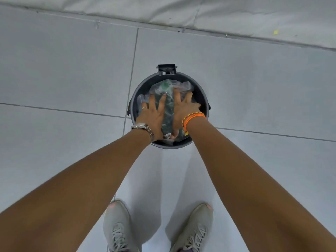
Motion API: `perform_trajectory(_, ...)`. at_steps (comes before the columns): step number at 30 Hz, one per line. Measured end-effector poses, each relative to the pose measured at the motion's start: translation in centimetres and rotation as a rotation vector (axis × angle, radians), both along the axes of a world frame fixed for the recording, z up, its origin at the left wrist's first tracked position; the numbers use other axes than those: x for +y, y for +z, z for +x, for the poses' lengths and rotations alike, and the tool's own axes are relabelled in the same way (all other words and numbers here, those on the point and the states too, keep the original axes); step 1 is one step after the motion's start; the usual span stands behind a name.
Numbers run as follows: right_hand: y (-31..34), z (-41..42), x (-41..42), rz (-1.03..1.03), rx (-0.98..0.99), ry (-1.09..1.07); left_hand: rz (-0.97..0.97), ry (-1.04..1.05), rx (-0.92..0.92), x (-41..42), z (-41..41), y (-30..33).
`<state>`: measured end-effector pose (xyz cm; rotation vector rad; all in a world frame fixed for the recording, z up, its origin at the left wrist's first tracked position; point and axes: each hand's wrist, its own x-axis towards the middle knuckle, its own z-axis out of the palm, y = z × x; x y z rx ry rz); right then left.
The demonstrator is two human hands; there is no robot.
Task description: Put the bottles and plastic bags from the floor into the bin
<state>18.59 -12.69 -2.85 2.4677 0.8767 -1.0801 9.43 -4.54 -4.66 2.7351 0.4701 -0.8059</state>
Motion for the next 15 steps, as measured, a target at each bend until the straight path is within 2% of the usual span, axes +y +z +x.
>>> perform_trajectory(3,-2.2,-0.5,-0.2,-0.006,-0.088,0.092,0.059,0.03,0.018,-0.2,0.6,-1.3)
perform_trajectory(5,-3.9,-0.8,0.0,0.02,-0.138,0.122,0.125,-0.036,0.047,-0.2,1.0,-2.8)
perform_trajectory(9,-6.6,-1.1,0.4,-0.037,-0.202,0.047,0.269,-0.152,0.06,-0.1,1.4,-5.1)
perform_trajectory(12,-6.6,-1.0,0.4,-0.085,-0.208,0.162,0.283,-0.143,0.092,-0.1,1.7,-5.7)
perform_trajectory(15,-6.3,-0.6,0.5,-0.087,-0.208,0.216,0.175,-0.098,0.173,-0.2,2.0,-3.9)
